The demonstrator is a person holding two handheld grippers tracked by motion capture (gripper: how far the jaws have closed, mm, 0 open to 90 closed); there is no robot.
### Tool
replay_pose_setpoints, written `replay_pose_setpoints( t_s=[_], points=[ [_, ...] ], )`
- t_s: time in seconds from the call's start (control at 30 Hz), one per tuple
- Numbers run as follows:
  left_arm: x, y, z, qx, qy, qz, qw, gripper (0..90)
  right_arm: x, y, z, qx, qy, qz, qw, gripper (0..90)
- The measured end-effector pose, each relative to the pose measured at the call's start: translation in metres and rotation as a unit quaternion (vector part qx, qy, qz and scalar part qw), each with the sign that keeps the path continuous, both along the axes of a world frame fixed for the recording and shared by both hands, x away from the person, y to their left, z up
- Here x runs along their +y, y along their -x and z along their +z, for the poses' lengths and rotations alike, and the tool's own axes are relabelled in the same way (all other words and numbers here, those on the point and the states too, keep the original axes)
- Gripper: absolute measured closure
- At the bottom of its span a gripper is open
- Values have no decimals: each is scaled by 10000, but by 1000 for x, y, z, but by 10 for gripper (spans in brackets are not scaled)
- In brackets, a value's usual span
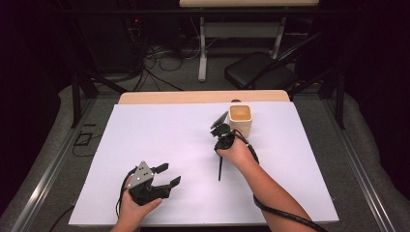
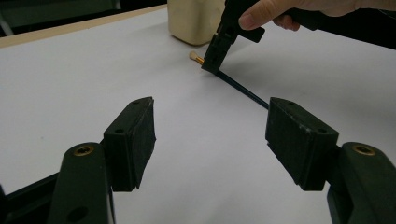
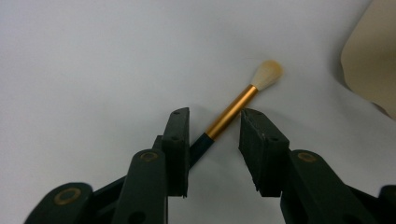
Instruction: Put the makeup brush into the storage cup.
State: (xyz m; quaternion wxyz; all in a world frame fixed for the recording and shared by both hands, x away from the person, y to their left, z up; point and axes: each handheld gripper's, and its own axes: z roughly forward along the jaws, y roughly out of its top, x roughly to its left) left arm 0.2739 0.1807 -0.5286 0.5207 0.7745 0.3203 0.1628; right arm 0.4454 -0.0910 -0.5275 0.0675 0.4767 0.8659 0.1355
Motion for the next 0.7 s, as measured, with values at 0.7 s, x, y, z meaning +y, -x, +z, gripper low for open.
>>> replay_pose_setpoints(
  t_s=[0.7],
  points=[
    [0, 0, 0, -1, 0, 7, 10000, 332, 5, 2, -3, 18, -18, 83, 10000, 809]
  ],
)
